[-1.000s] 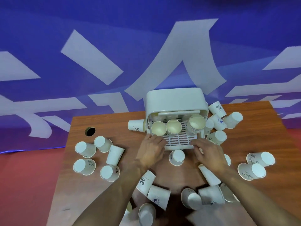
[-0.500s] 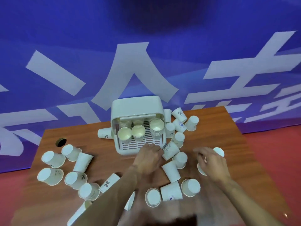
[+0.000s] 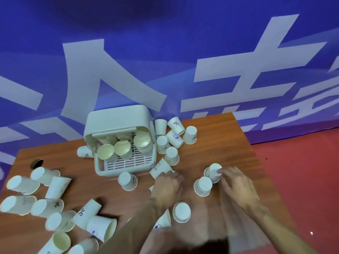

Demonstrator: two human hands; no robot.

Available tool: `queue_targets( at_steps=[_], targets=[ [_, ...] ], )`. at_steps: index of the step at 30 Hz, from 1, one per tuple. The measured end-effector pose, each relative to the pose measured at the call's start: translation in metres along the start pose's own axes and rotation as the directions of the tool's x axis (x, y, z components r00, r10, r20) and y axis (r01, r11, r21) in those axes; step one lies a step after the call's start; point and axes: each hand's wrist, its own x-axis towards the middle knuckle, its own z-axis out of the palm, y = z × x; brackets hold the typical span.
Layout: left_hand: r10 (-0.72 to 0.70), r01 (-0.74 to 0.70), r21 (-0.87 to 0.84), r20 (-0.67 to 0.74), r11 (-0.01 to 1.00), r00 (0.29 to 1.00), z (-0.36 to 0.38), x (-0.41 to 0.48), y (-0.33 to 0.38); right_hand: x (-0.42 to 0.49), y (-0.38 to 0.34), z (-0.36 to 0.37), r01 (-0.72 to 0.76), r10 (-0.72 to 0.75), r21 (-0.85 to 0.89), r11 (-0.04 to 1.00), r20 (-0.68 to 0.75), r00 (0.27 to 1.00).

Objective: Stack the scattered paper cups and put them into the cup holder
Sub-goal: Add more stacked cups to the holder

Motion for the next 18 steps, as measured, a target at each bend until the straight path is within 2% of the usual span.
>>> queue_targets(
  at_steps=[10,15,18],
  targets=[
    [0.041,-0.046,0.044,0.096,0.998,0.994,-0.001,0.06,-0.005,0.052,-0.003,0.009,0.009,-0.008,-0.02,1.0,0.05,0.999],
    [0.023,-0.036,0.162,0.079,0.986,0.997,-0.006,0.097,-0.001,0.073,0.0,0.011,-0.029,0.066,-0.182,0.983,0.201,0.977],
    [0.078,-0.112,0.271,0.136,0.956,0.988,-0.006,0.119,-0.005,0.09,-0.002,0.015,-0.068,0.139,-0.246,0.967,0.283,0.949]
  ],
)
